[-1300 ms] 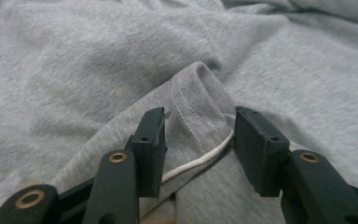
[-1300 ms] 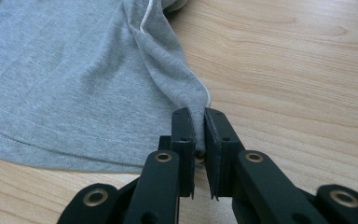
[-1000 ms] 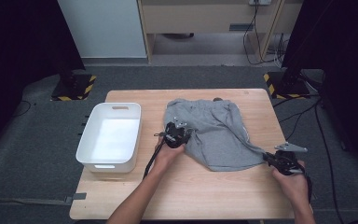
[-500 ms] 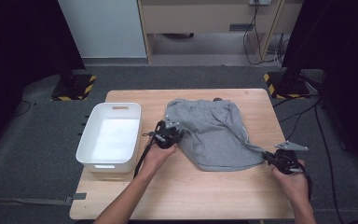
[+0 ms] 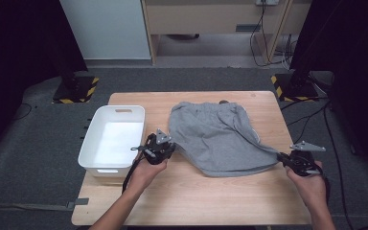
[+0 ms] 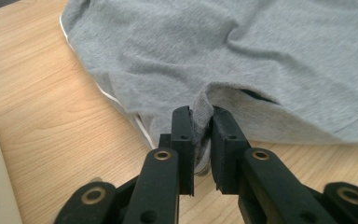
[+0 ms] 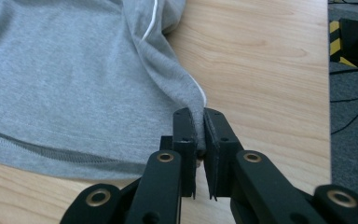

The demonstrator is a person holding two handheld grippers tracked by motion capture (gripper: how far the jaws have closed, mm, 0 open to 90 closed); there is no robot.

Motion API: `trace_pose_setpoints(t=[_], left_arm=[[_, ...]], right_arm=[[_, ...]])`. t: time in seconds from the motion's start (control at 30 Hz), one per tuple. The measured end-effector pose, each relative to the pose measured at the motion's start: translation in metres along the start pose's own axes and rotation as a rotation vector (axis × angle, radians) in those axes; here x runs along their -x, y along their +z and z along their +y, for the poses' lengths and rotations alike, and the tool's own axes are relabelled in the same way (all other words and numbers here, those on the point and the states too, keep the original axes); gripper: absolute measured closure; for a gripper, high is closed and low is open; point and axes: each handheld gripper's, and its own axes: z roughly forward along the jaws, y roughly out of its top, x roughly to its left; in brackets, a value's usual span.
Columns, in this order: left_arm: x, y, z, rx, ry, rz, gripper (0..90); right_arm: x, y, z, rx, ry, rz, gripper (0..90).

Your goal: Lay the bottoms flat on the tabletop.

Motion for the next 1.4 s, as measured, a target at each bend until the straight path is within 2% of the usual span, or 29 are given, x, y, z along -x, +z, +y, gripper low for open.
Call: trace_pose_setpoints(t=[0.2,0.3,0.37,0.5,0.63,0.8,1.0,1.17,1.27,1.4], left_arm=[[-0.003,0.014,0.004,-0.012,-0.014,0.014,80.5],[-0.004,0.021,0.008,-0.01,-0.021,0.022,80.6],[-0.004,0.025,0.011,-0.014,-0.025,0.023,80.7],[-0.002,0.035,0.02,-0.017,-0.015,0.033,80.8],[-0.002,0.037,0.027,-0.007,-0.019,0.028,80.9],[0.002,0.021,0.023,0.0,0.012,0.0,80.9],[0.001,-0.015,0.006,0.006,0.026,-0.046,81.0],[-0.001,-0.037,-0.009,-0.018,0.056,-0.047,81.1],[-0.002,-0.043,-0.017,-0.041,0.075,-0.03,81.1],[-0.004,-0.049,-0.023,-0.058,0.077,-0.014,81.2]], right_arm=[[0.005,0.001,-0.004,-0.01,0.0,-0.006,84.4],[0.007,0.0,-0.006,-0.018,0.014,-0.031,84.7],[0.009,-0.002,-0.007,-0.042,0.016,-0.057,84.8],[0.012,-0.01,-0.013,-0.061,0.033,-0.101,84.9],[0.011,-0.02,-0.018,-0.053,0.044,-0.095,84.8],[0.005,-0.029,-0.02,-0.009,0.026,-0.062,84.7],[-0.001,-0.029,-0.015,0.021,-0.005,-0.015,84.5],[-0.002,-0.025,-0.014,0.009,-0.012,-0.018,84.5],[-0.002,-0.024,-0.014,0.002,-0.015,-0.019,84.4],[-0.001,-0.024,-0.013,-0.004,-0.012,-0.017,84.5]])
